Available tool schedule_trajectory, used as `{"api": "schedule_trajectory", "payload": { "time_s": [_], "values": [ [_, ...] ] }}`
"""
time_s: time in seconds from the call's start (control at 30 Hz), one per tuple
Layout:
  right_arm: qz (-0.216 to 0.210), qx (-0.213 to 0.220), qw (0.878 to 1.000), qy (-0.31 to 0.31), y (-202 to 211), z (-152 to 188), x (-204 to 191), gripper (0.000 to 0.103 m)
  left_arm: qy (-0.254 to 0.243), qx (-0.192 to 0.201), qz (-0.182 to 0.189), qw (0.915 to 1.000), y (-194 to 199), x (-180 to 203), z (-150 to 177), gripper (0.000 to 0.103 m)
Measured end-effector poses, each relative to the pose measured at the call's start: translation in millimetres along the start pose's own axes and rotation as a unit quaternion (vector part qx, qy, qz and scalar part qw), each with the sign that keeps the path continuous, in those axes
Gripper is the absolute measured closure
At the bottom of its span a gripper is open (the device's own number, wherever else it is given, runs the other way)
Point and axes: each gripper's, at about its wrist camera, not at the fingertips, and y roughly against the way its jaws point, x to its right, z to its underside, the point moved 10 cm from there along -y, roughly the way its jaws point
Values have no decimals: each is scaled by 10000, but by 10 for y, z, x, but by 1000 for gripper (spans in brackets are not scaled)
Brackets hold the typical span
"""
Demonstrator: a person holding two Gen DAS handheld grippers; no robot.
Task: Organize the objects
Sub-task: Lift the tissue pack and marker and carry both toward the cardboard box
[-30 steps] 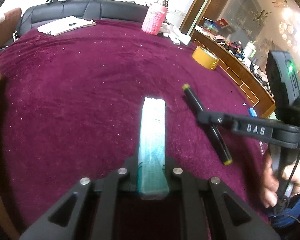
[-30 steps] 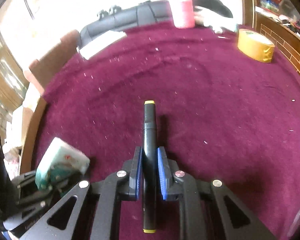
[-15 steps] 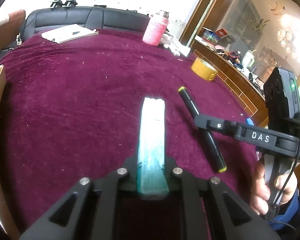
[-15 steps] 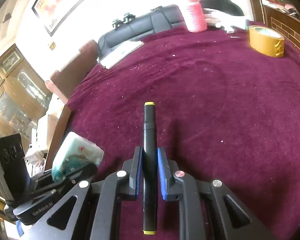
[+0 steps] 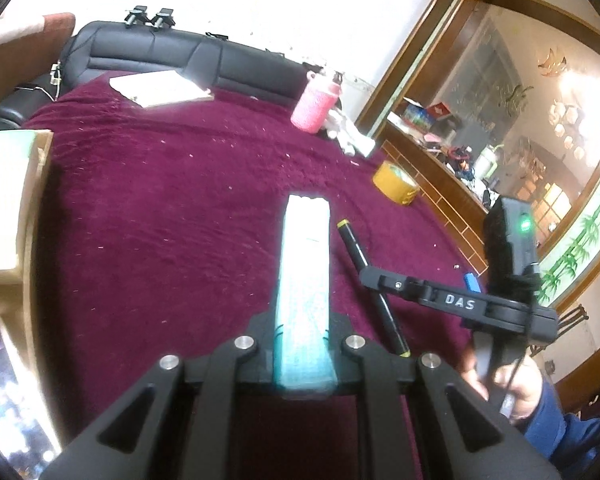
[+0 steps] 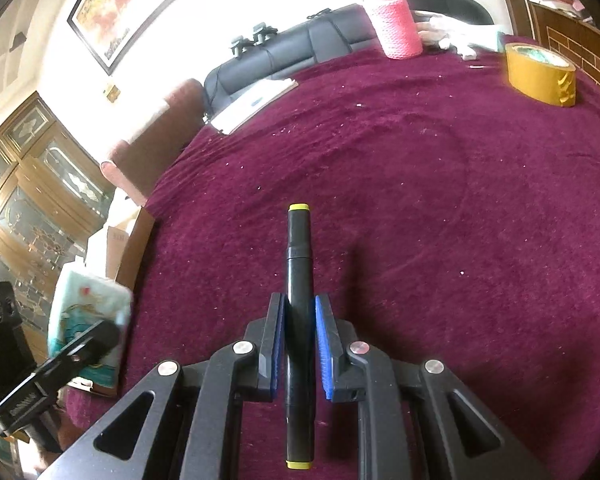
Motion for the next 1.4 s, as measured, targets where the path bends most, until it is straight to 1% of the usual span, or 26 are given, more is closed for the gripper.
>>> {"api": "schedule_trajectory", "payload": {
  "time_s": [0.13, 0.23, 0.43, 0.67, 0.77, 0.83, 0.97, 1.03, 1.17, 1.4],
  "values": [
    [-208, -95, 9995, -223, -4, 20, -68, 86, 66, 184, -23, 9998, 235, -43, -65, 90],
    [-365, -131, 9990, -232, 46, 43, -239, 86, 97, 346, -62, 9993, 418, -100, -128, 90],
    [-700, -190, 9974, -8, 150, 14, -808, 86, 300, 697, -205, 9969, 841, -353, -246, 90],
    [-928, -299, 9945, 382, 140, -35, -1439, 86, 746, 1036, -471, 9907, 1289, -885, -230, 90],
    [-1023, -412, 9924, 537, 64, -18, -1728, 86, 885, 1119, -575, 9881, 1436, -1076, -198, 90],
    [-1111, -495, 9903, 673, -6, 6, -1975, 86, 978, 1191, -708, 9855, 1564, -1245, -158, 90],
    [-1178, -603, 9864, 971, -178, 37, -2401, 86, 1139, 1213, -858, 9823, 1732, -1498, -71, 90],
    [-1193, -663, 9851, 1048, -279, 49, -2554, 86, 1198, 1207, -960, 9807, 1787, -1615, -26, 90],
    [-1230, -872, 9810, 1219, -547, 123, -2914, 86, 1355, 1179, -1011, 9785, 1837, -1793, 49, 90],
    [-1245, -1201, 9776, 1201, -965, 186, -3303, 86, 1530, 1161, -998, 9763, 1839, -1968, 125, 90]
  ]
}}
